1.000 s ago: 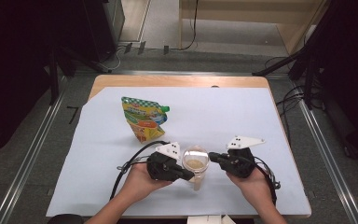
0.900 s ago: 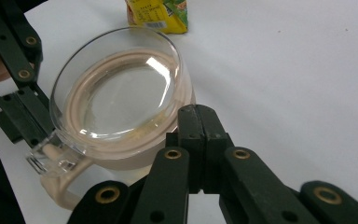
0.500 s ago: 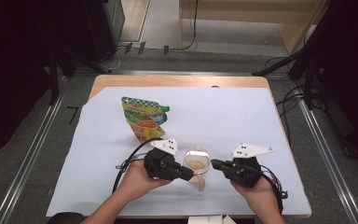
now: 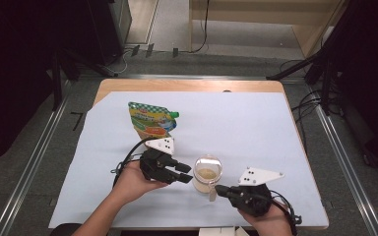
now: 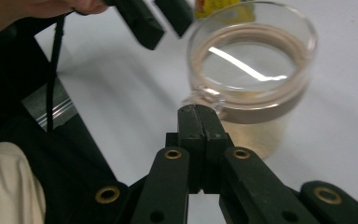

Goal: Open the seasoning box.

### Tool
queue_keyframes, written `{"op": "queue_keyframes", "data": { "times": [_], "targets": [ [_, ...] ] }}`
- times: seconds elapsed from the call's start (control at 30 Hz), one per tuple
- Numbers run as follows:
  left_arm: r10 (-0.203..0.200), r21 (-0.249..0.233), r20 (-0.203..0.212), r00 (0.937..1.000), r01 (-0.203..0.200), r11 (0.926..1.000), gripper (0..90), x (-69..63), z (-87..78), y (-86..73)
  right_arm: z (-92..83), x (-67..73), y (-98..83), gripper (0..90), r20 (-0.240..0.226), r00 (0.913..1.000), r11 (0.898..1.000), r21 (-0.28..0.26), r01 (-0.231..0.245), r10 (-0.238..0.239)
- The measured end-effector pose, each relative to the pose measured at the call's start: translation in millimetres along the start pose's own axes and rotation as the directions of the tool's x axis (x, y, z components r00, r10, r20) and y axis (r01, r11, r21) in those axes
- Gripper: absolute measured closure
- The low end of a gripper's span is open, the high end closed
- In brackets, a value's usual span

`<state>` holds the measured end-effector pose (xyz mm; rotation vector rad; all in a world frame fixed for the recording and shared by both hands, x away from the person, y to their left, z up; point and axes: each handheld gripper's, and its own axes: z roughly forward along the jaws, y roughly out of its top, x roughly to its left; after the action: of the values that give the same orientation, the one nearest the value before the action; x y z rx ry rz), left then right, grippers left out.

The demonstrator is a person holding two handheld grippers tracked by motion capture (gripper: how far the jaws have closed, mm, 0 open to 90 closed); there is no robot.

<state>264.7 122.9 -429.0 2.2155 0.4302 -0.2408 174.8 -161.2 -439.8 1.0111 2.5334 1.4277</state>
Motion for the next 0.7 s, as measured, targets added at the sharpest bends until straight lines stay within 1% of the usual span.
{"op": "queue_keyframes", "data": {
  "times": [0.07,0.1,0.17,0.23,0.33,0.37,0.5,0.53,0.63,0.7],
  "targets": [
    [-0.005,0.016,-0.003,1.0000,0.005,0.9999,60.3,2.3,0.5,-0.8,2.5,6.9,-0.3,90.0,-0.012,0.9998,1.000,0.007,0.015,-0.015],
    [-0.007,0.014,-0.003,1.0000,0.007,0.9999,58.8,2.5,0.6,-0.9,5.7,11.3,-0.4,90.0,-0.019,0.9994,0.999,0.015,0.029,-0.029],
    [-0.011,0.003,-0.005,0.9999,0.011,0.9999,57.7,3.1,1.1,-1.1,10.0,14.4,-0.3,90.0,-0.023,0.9991,0.999,0.031,0.036,-0.035],
    [-0.009,-0.004,-0.006,0.9999,0.009,1.0000,56.0,4.9,0.5,-1.2,16.1,15.4,-0.9,90.0,-0.027,0.9989,0.998,0.047,0.040,-0.039],
    [-0.032,-0.006,-0.013,0.9994,0.032,0.9995,56.4,7.6,-0.6,-1.5,22.7,16.1,-1.7,90.0,-0.037,0.9987,0.997,0.061,0.037,-0.034],
    [-0.041,-0.011,-0.009,0.9991,0.041,0.9991,56.4,8.5,-1.0,-1.6,26.0,16.9,-1.8,90.0,-0.035,0.9984,0.997,0.063,0.045,-0.043],
    [-0.061,-0.036,-0.010,0.9981,0.060,0.9975,55.0,11.3,-5.0,-1.6,36.2,16.7,-3.1,90.0,-0.032,0.9983,0.994,0.092,0.051,-0.048],
    [-0.062,-0.039,-0.011,0.9980,0.062,0.9973,54.0,11.3,-5.3,-1.6,38.2,15.6,-3.7,90.0,-0.042,0.9983,0.995,0.094,0.045,-0.041],
    [-0.071,-0.045,-0.013,0.9974,0.070,0.9965,52.0,11.2,-5.3,-1.7,39.6,15.6,-4.2,90.0,-0.044,0.9979,0.993,0.102,0.051,-0.047],
    [-0.068,-0.038,-0.015,0.9976,0.067,0.9970,50.9,11.3,-5.0,-1.7,39.3,14.9,-4.5,90.0,-0.049,0.9978,0.994,0.100,0.051,-0.046]
  ]
}}
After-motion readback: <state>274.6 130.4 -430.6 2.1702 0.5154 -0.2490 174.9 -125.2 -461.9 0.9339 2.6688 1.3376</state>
